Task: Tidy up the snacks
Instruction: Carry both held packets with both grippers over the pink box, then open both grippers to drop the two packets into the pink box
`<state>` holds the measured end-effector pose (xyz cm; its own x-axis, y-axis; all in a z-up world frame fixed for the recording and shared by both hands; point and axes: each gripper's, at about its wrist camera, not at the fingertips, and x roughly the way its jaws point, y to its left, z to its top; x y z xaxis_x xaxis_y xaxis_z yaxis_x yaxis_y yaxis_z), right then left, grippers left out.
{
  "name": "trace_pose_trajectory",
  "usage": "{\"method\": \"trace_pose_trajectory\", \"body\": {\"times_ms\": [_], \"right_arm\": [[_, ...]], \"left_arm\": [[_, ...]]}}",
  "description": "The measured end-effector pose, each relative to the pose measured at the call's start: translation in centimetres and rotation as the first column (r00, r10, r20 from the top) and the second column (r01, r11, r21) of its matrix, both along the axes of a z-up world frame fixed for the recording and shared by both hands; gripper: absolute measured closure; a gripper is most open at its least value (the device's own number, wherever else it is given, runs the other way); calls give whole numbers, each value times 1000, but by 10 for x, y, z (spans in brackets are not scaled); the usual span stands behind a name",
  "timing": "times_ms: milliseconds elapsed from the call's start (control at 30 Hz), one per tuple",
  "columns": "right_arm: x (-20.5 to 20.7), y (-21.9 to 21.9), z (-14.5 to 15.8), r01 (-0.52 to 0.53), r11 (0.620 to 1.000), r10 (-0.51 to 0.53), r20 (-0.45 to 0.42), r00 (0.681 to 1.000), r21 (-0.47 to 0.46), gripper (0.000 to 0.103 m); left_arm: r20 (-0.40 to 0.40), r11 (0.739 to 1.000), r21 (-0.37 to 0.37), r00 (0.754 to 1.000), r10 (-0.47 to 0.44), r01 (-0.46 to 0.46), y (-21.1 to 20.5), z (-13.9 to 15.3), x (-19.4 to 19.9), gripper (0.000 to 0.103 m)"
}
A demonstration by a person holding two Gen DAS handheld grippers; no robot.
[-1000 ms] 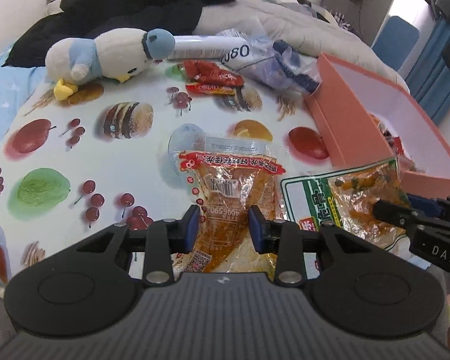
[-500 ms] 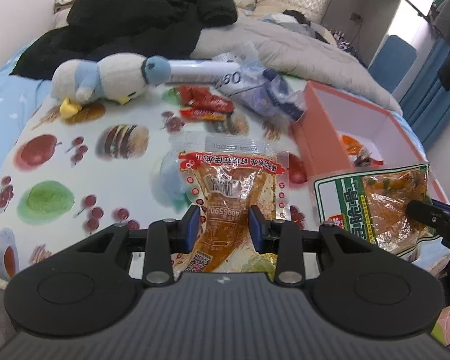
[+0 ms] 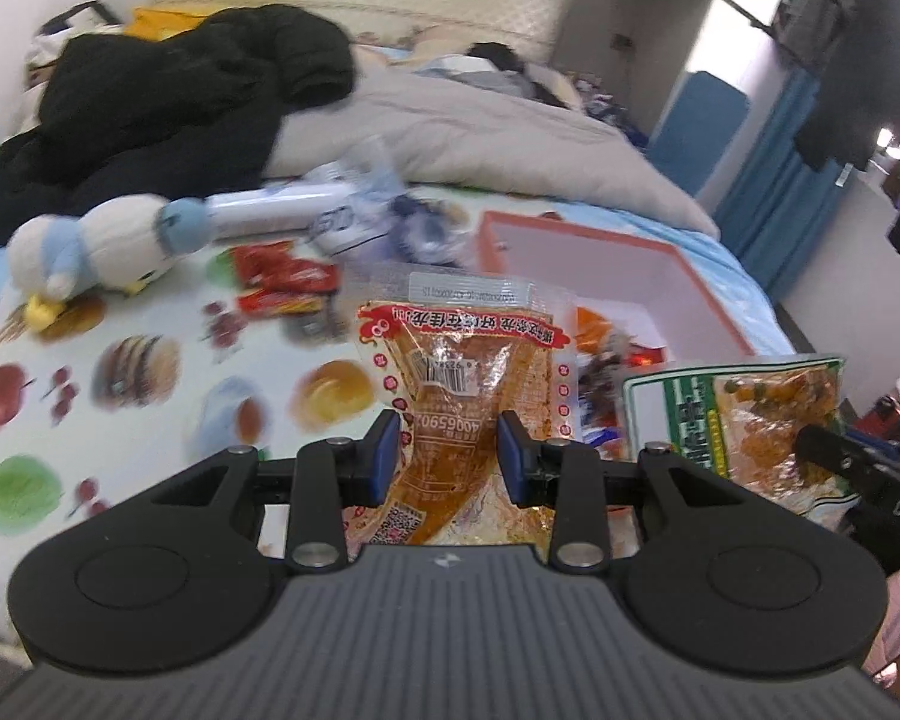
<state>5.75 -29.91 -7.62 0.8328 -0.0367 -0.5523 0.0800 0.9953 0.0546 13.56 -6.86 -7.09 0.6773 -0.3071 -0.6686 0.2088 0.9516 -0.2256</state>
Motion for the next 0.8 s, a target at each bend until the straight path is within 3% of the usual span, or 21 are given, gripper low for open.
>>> {"method": "trace_pose_trajectory", "body": {"times_ms": [433,800], "right_arm": [[58,-76,0,96,995,-95,-17,995,38,78],[130,-136,-38,160,985,-153,-103,983,65,78]], "left_arm": [[-19,985,28,985,-170,170,-126,16,88,63],[-107,972,58,969,-222,229,-207,-26,186,62]]}}
